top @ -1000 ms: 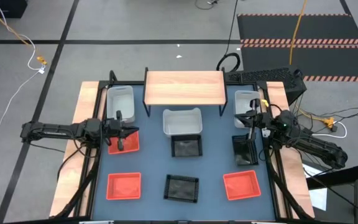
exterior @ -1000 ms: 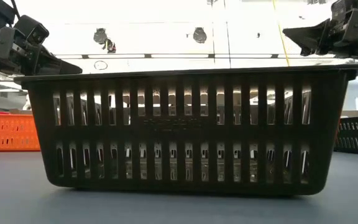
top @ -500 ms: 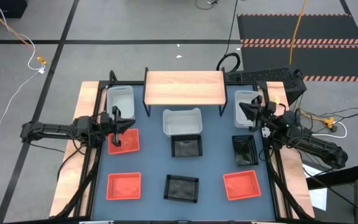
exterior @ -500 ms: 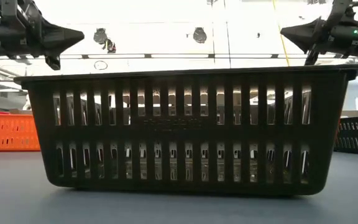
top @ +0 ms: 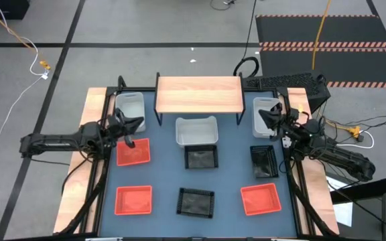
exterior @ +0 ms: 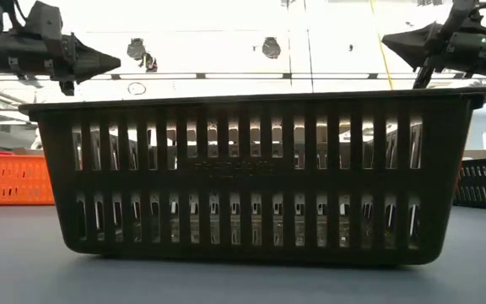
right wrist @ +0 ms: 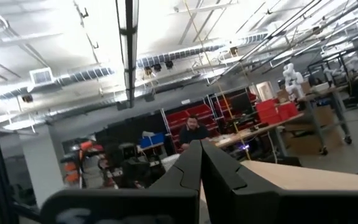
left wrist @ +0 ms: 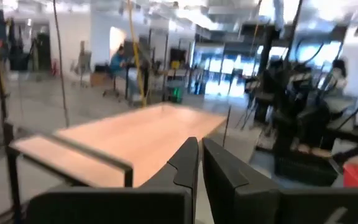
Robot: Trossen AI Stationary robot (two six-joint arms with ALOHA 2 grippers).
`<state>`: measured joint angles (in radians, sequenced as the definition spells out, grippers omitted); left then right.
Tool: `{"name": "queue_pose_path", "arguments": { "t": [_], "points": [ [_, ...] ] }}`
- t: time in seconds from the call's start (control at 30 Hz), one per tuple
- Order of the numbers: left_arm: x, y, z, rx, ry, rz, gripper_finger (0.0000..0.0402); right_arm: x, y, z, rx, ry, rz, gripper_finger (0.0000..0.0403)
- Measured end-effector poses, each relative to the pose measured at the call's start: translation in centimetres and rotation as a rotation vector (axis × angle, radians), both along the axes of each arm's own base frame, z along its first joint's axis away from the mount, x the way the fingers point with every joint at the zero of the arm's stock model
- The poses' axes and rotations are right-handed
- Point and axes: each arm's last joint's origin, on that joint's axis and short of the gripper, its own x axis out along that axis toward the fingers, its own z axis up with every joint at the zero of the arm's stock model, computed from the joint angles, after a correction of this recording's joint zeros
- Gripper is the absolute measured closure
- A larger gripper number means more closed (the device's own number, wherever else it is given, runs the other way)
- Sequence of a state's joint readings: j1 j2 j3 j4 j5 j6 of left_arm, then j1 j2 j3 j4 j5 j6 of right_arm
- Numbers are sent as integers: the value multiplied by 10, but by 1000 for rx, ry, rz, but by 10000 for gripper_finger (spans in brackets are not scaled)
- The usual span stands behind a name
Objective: Stack baskets on shelf by color
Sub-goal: Put the left gray bin on the shelf
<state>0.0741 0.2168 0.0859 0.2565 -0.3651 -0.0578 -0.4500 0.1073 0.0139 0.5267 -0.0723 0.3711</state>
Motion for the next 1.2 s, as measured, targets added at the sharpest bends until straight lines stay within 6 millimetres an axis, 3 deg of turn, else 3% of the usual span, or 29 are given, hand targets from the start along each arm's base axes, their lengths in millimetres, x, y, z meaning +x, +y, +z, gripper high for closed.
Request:
{"name": "queue_pose_path", "arguments": {
  "t": [0.2,0.57,0.83,1.2],
  "points": [
    [5,2,13,-87,169,51,344,7,-3,-4,-12,65,-14,393],
    [30,10,30,-73,335,233,224,13,-9,7,-201,18,-168,303],
    [37,22,34,-140,518,282,215,14,-12,6,-213,41,-275,267],
    [36,26,27,-245,672,239,215,18,-15,3,-171,54,-287,264]
  ]
}}
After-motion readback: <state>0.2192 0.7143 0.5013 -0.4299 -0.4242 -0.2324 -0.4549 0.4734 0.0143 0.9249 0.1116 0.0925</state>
